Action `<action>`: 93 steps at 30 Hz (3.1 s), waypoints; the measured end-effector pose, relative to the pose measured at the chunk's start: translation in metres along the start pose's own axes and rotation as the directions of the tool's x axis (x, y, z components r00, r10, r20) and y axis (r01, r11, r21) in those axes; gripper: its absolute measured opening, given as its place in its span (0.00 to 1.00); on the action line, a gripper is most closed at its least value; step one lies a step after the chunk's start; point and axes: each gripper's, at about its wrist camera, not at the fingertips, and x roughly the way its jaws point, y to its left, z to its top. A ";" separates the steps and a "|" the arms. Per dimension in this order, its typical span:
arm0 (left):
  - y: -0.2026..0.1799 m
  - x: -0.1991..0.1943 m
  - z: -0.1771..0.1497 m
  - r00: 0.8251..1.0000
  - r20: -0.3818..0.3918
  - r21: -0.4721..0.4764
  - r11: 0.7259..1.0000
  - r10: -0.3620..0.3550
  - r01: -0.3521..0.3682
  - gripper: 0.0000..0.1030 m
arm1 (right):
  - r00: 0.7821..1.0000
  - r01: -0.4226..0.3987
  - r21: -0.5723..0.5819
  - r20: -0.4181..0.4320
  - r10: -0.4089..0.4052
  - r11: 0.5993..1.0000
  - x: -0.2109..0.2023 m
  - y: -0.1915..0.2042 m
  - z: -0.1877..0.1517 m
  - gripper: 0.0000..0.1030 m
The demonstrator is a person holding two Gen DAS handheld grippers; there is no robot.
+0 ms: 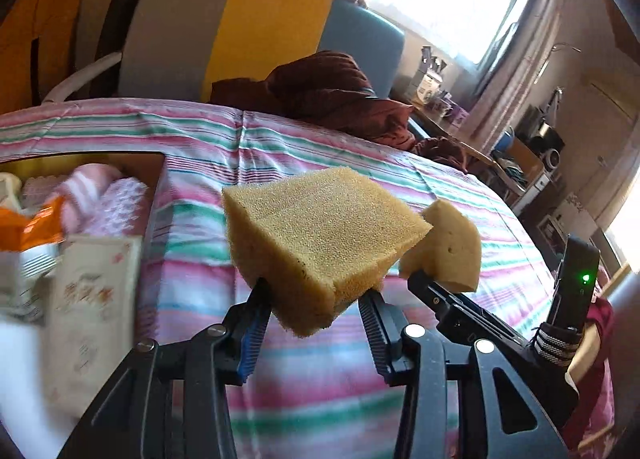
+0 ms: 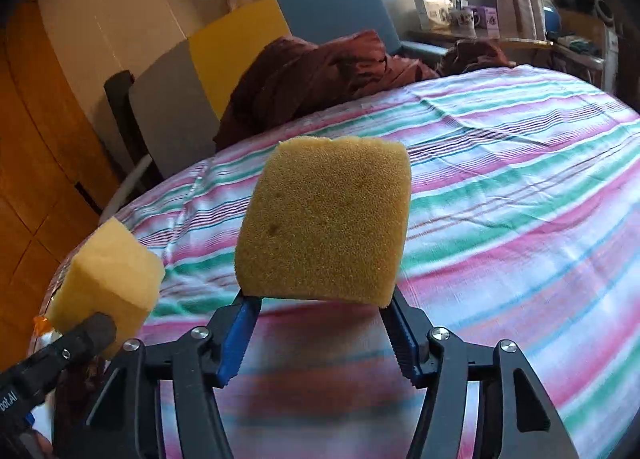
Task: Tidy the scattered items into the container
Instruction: 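Lift both yellow sponges and carry them over the gold tray, then lower both yellow sponges into the tray and open both grippers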
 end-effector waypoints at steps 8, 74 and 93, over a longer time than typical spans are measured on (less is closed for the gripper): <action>0.055 -0.083 -0.024 0.997 0.078 -0.058 0.998 -0.010 0.014 0.43 | 0.983 -0.184 -0.040 0.014 0.184 0.982 -0.056 0.052 -0.027 0.59; 0.207 -0.135 -0.008 0.882 0.098 -0.122 0.885 0.461 -0.449 0.71 | 0.932 -0.352 -0.396 -0.066 0.356 0.848 -0.057 0.290 -0.058 0.42; 0.213 -0.163 -0.040 0.875 0.077 -0.143 0.874 0.477 -0.464 0.78 | 0.980 -0.197 -0.505 -0.109 0.164 0.840 -0.021 0.272 -0.051 0.46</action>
